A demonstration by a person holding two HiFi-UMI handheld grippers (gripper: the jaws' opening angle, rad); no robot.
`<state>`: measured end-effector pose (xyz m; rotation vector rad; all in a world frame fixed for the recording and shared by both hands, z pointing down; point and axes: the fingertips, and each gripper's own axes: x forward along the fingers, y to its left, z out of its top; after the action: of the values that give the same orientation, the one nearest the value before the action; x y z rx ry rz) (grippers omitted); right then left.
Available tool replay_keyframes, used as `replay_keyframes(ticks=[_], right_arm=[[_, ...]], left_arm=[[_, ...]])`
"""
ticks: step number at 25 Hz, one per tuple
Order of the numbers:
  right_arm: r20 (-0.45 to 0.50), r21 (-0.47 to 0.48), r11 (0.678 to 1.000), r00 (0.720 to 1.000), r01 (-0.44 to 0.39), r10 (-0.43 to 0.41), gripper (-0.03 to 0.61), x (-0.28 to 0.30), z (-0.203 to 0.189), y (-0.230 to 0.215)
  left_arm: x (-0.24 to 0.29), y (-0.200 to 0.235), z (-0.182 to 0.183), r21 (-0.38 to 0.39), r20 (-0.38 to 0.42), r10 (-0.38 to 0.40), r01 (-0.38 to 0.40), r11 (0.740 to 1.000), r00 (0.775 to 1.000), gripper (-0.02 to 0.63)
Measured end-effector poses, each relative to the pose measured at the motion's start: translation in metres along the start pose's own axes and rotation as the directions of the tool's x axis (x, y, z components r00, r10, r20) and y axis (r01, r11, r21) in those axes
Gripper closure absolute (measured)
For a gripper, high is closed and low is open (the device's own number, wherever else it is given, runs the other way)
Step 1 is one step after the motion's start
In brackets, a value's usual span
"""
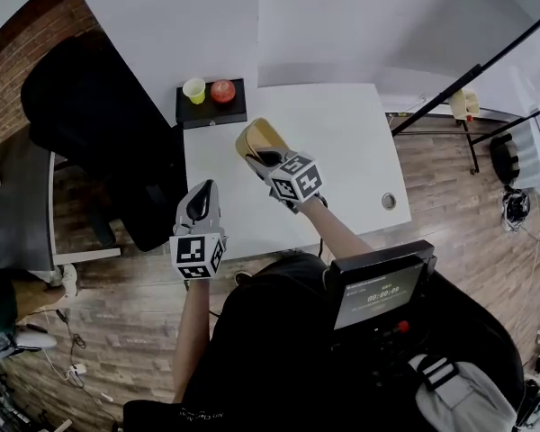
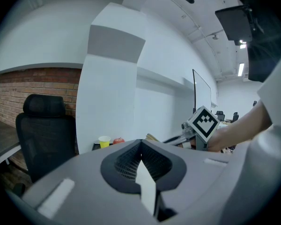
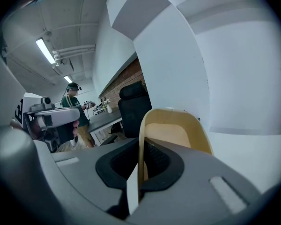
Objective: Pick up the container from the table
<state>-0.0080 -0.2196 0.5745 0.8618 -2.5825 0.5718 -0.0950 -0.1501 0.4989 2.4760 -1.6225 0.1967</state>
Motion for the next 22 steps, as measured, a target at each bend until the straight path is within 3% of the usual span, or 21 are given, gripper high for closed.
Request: replay_keyframes(ticks=[22], right_arm=[[0.045, -0.015, 1.000, 0.999, -0.027, 0.027, 0.549, -0.006, 0.026, 0.005]], left_arm=[[0.001, 0.001, 0.011, 0.016, 0.008, 0.010, -0.010, 1.000, 1.000, 0.617]])
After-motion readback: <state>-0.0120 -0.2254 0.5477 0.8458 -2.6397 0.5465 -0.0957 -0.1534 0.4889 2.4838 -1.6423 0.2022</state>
